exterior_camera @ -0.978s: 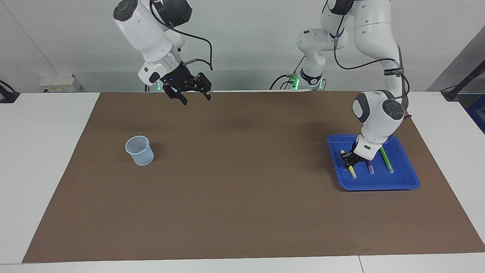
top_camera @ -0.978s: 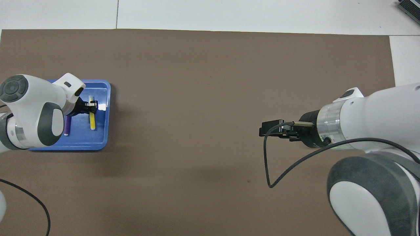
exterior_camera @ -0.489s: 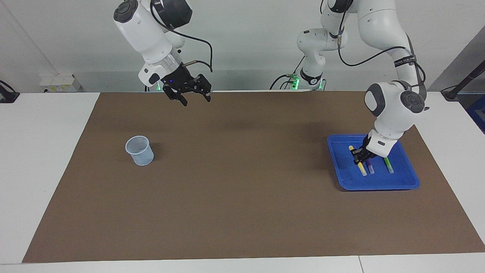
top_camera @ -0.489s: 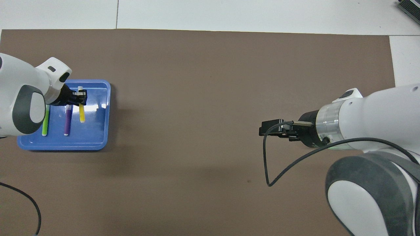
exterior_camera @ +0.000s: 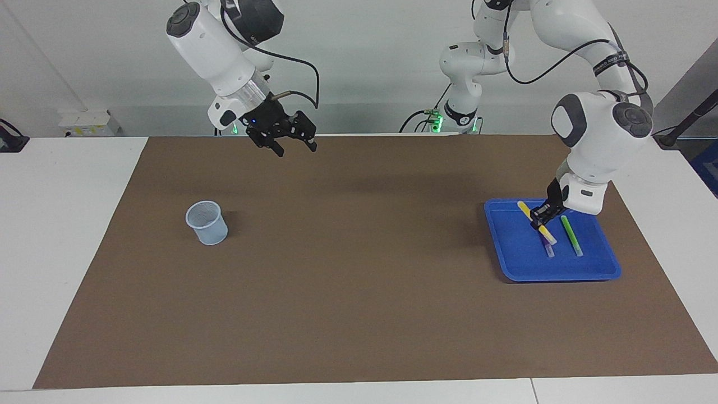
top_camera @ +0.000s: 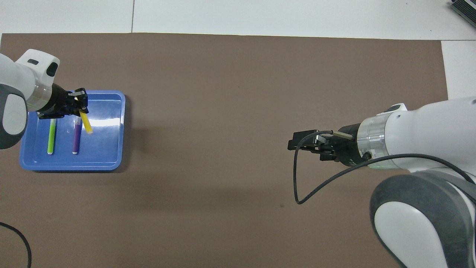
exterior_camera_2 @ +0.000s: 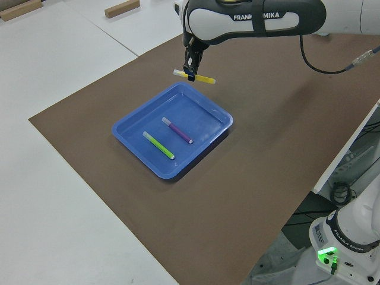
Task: Transfer and insert pens with both arms
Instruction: 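Carry the yellow pen toward the right gripper while the right gripper approaches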
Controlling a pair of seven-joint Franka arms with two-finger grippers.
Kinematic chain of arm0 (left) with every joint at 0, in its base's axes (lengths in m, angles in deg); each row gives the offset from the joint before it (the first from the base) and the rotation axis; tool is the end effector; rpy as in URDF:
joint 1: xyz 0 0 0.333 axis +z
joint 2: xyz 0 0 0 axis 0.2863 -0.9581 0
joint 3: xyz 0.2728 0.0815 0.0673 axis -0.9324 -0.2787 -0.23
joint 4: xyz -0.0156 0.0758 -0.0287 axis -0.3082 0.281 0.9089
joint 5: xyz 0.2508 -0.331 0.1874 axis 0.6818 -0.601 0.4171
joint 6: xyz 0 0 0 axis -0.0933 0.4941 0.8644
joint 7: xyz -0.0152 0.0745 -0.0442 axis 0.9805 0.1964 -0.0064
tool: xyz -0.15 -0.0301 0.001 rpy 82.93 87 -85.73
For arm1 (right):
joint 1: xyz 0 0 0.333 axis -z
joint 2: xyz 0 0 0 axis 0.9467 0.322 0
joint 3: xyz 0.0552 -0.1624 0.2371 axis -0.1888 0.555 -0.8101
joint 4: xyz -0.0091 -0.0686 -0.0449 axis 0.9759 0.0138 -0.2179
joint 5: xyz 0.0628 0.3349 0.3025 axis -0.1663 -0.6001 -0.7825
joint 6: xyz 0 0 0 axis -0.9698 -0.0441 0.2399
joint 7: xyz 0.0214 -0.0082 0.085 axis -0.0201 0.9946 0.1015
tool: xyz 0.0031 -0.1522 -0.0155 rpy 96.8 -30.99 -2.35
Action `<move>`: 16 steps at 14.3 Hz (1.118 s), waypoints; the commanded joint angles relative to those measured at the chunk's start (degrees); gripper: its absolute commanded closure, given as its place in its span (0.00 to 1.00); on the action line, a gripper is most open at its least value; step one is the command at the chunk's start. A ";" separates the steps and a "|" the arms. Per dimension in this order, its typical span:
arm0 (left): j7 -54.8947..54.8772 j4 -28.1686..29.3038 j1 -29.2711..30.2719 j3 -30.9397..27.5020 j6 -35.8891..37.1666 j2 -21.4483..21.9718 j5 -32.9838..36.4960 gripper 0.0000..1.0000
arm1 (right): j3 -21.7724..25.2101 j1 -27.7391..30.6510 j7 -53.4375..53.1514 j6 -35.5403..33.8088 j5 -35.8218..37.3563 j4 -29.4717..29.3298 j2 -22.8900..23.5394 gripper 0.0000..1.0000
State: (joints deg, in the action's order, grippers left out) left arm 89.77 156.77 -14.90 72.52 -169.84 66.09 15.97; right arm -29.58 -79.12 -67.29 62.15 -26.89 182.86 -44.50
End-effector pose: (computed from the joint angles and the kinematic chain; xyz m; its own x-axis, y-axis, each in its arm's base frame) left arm 0.6729 -0.0223 0.3655 0.8992 0.4375 0.0037 0.4370 -0.8984 0.0441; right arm 0.5626 0.2173 0.4785 0.9651 -0.2377 -0.1099 -0.2616 -0.8560 -0.4460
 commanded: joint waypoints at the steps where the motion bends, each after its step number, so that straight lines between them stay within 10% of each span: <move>1: 10.52 -1.89 -0.60 1.10 3.01 1.12 -0.57 1.00 | -0.24 -0.61 -1.75 4.64 -4.06 2.60 -1.49 0.00; 11: 45.86 -2.51 -4.03 4.18 4.95 8.94 -3.74 1.00 | -0.16 -8.08 -11.15 25.12 -23.30 6.38 -0.27 0.00; 16: 55.88 -2.24 -6.39 5.14 4.95 11.05 -6.81 1.00 | -0.16 -21.17 -10.72 49.38 -38.86 4.28 7.37 0.00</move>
State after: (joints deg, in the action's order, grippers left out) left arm 141.26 153.52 -19.39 77.52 -165.85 75.21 9.92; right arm -29.81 -96.18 -77.39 105.77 -62.37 188.88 -40.39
